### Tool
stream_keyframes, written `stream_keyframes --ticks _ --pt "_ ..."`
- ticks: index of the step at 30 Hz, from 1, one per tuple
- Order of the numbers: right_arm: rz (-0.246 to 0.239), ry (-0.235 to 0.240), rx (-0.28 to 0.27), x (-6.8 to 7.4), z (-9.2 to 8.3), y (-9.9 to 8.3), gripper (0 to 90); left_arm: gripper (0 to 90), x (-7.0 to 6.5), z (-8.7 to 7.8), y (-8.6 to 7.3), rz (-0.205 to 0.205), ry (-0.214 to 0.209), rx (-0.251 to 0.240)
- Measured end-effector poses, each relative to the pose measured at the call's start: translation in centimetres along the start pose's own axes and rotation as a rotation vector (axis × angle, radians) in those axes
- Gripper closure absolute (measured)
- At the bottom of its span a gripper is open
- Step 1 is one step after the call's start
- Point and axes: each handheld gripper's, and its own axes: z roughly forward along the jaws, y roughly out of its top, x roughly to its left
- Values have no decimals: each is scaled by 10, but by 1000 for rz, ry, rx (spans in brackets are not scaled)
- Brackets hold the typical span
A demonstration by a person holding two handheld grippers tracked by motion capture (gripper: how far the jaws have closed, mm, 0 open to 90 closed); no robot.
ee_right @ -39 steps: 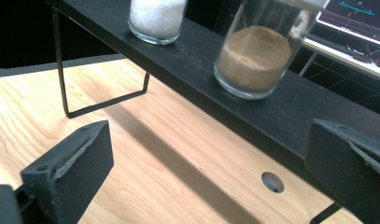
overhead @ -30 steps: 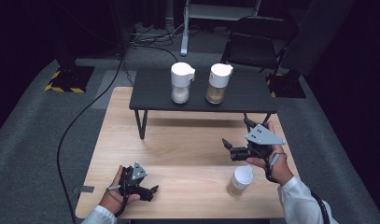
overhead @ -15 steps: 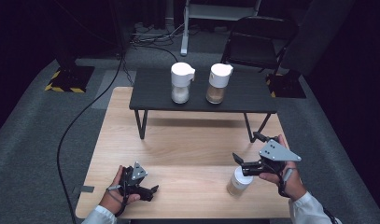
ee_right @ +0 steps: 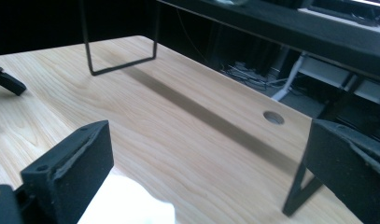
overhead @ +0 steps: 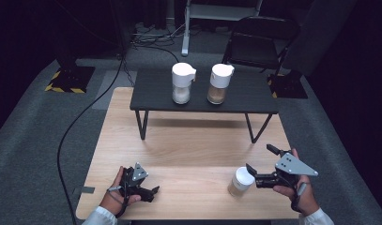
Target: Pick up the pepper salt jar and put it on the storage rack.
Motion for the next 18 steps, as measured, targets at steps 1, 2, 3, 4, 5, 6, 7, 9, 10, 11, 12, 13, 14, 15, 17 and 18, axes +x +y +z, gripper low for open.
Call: stream_keyframes --ticks 1,2,3,4,5,6,7,9,10,11,12,13,14,15,17,18 --pt "5 -3 1 -1 -2 -3 10 3 0 0 0 0 0 0" --pt "9 -8 3 -2 -3 -6 10 3 0 0 0 0 0 0" --pt "14 -13 8 -2 -5 -8 10 3 0 0 0 1 0 1" --pt "21 -20 10 -3 -6 -11 10 3 0 0 0 1 0 2" --pt "25 -23 13 -3 -8 -12 10 3 0 0 0 0 0 1" --pt "26 -27 15 -4 -9 -14 10 3 0 0 0 0 0 1" --pt "26 -31 16 -4 -11 -16 10 3 0 0 0 0 0 1" --pt "27 -27 20 -7 -15 -20 10 3 0 0 0 0 0 1" --pt "26 -26 22 -7 -17 -22 10 3 0 0 0 0 0 1" --pt "22 -29 26 -8 -19 -23 10 3 0 0 0 0 0 1" --pt "19 -32 30 -7 -20 -25 10 3 0 0 0 1 0 1" --pt "21 -37 34 -7 -23 -28 10 3 0 0 0 0 0 1" --pt "26 -38 34 -7 -24 -30 10 3 0 0 0 0 0 1" --pt "32 -39 34 -8 -26 -33 10 3 0 0 0 1 0 2" --pt "37 -41 42 -8 -28 -38 10 3 0 0 0 1 0 2" --pt "40 -40 48 -8 -29 -41 10 3 0 0 0 0 0 1"
